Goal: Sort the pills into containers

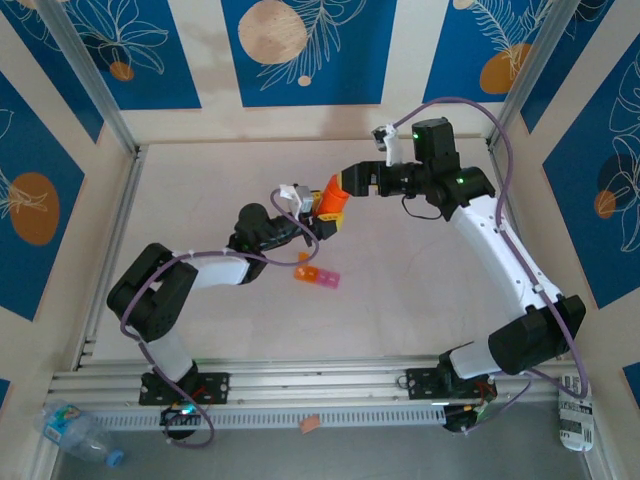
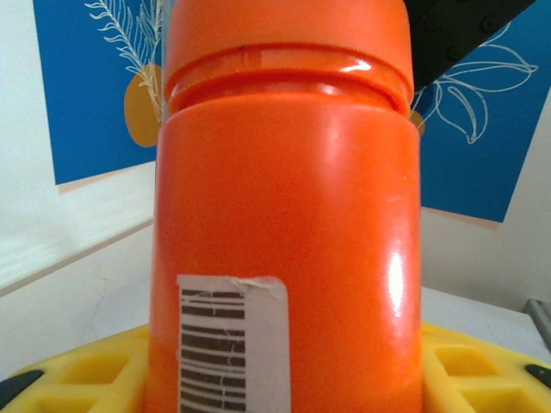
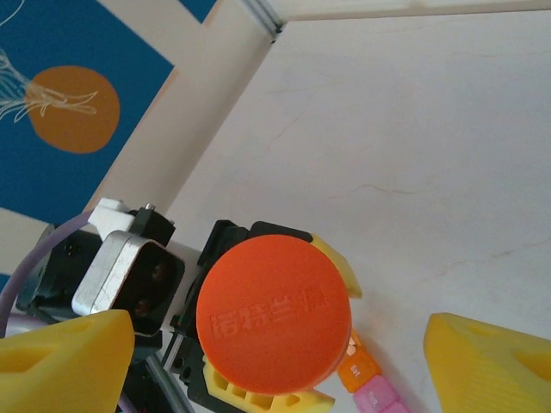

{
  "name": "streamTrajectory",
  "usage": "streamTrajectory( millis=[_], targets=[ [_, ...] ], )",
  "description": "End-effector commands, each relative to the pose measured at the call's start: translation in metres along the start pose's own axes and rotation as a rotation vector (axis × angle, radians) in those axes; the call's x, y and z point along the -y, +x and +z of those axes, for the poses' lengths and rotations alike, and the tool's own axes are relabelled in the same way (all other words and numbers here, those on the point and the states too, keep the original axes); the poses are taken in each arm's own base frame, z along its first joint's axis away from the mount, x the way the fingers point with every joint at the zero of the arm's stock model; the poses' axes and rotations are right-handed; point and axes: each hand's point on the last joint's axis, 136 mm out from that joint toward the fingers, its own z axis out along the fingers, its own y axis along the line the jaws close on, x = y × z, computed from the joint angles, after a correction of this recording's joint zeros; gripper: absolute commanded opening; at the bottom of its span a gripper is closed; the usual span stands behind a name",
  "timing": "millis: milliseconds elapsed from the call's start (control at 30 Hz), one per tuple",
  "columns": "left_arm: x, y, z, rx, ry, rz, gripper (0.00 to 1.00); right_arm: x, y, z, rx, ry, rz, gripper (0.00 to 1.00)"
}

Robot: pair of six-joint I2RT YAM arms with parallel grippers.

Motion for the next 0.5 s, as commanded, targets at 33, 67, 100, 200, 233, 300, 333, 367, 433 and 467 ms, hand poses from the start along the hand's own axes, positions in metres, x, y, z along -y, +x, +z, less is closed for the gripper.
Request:
streamTrajectory(
  millis=[33, 67, 100, 200, 233, 300, 333, 367, 433, 467],
  targets=[
    [0.011, -0.033, 0.000, 0.080, 0.065, 0.026, 0.00, -0.017, -0.003, 0.003, -0.015, -0.076, -0.064, 0.84],
    [0.011, -0.033, 0.000, 0.081, 0.067, 0.026, 0.00, -0.018, -0.002, 0.005, -0.020, -0.081, -0.063, 0.84],
    [0.012, -0.034, 0.000, 0.082, 0.069, 0.024, 0.00, -0.018, -0.002, 0.006, -0.023, -0.083, -0.062, 0.82],
    [0.012, -0.034, -0.001, 0.082, 0.071, 0.022, 0.00, -0.019, 0.001, 0.010, -0.041, -0.085, -0.064, 0.79],
    [0.012, -0.035, 0.000, 0.082, 0.073, 0.023, 0.00, -0.020, 0.002, 0.012, -0.046, -0.085, -0.065, 0.78],
    [0.012, -0.035, -0.001, 0.082, 0.072, 0.022, 0.00, -0.021, 0.004, 0.015, -0.058, -0.084, -0.066, 0.76],
    [0.012, -0.036, -0.001, 0.085, 0.074, 0.025, 0.00, -0.021, 0.004, 0.016, -0.061, -0.084, -0.069, 0.74],
    [0.013, -0.036, -0.001, 0.085, 0.075, 0.025, 0.00, -0.021, 0.005, 0.017, -0.064, -0.082, -0.071, 0.72],
    [0.013, -0.037, -0.001, 0.085, 0.076, 0.023, 0.00, -0.021, 0.006, 0.019, -0.071, -0.078, -0.070, 0.67],
    [0.012, -0.038, -0.002, 0.087, 0.075, 0.023, 0.00, -0.020, 0.007, 0.020, -0.072, -0.075, -0.069, 0.64]
  ],
)
